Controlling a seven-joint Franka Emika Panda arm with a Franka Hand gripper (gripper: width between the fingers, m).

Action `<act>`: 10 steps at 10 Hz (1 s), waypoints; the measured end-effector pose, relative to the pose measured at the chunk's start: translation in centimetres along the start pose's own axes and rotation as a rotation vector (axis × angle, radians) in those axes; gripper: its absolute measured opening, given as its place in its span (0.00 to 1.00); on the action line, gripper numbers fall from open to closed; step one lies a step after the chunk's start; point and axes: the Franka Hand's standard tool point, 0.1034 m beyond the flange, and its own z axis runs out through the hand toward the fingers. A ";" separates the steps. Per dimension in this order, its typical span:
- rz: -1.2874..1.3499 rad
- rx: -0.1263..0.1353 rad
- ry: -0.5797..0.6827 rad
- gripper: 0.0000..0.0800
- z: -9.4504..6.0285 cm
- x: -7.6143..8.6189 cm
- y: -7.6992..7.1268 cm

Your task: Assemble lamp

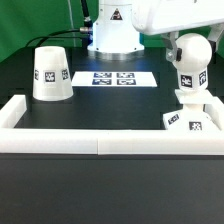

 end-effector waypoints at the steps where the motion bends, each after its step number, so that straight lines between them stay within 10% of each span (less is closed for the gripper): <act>1: 0.000 0.000 0.000 0.72 0.0 0.0 0.0; 10: 0.786 -0.022 -0.004 0.72 0.0 0.1 -0.2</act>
Offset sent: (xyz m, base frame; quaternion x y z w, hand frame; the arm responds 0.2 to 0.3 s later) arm -0.0053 0.0142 -0.0013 -0.0145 -0.0014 0.2753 0.9612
